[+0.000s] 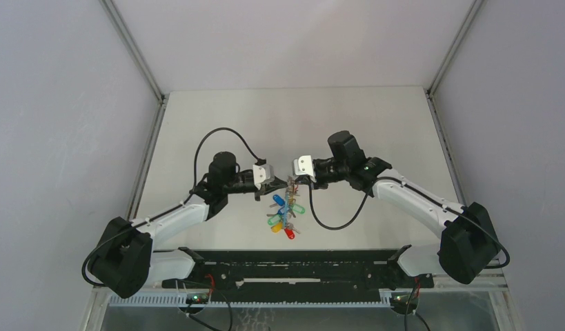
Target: Put the keys on the keyring
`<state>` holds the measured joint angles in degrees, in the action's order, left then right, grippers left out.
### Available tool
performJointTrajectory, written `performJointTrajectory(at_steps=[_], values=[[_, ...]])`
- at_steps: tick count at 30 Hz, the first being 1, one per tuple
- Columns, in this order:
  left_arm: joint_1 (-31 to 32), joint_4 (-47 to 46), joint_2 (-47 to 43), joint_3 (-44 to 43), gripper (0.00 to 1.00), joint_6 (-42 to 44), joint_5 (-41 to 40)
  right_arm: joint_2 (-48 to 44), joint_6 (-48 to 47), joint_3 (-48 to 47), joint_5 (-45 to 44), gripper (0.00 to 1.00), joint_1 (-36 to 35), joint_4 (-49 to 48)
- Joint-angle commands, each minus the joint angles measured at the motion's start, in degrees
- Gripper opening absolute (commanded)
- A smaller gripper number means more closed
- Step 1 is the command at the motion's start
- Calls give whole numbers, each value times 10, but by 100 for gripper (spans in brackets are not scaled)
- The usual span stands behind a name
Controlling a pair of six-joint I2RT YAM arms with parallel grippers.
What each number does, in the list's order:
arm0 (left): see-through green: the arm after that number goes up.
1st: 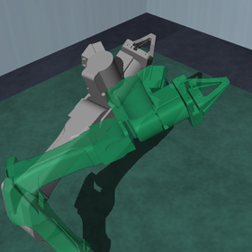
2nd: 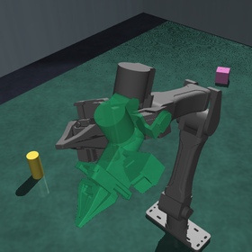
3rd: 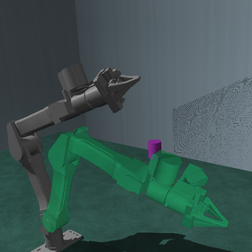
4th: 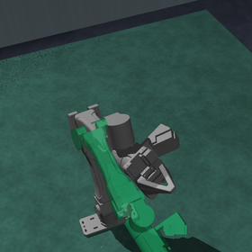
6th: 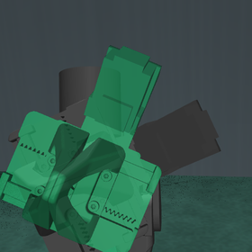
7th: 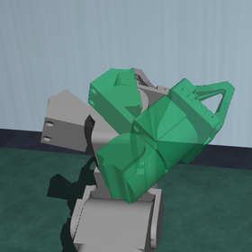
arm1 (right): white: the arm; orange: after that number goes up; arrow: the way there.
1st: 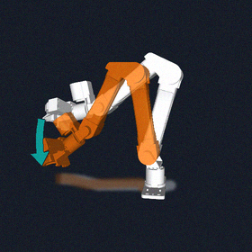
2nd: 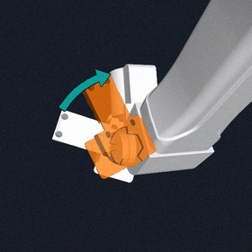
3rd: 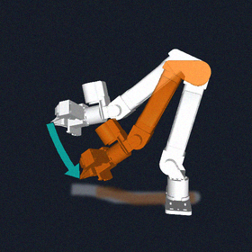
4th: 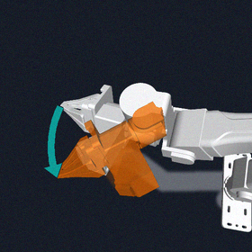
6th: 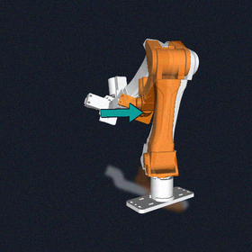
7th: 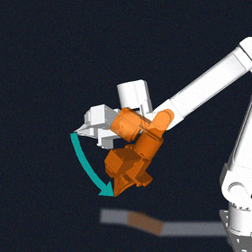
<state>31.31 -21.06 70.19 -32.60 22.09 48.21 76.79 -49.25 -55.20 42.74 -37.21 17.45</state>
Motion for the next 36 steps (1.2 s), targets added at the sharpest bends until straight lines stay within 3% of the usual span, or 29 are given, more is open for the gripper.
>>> performJointTrajectory(at_steps=[1,36], values=[[-3,-24,-3,-28,0,7,6,-9,2,-26,17,0,-1,-4],[-4,-24,-5,-27,0,8,5,-8,29,-26,21,0,6,-21]])
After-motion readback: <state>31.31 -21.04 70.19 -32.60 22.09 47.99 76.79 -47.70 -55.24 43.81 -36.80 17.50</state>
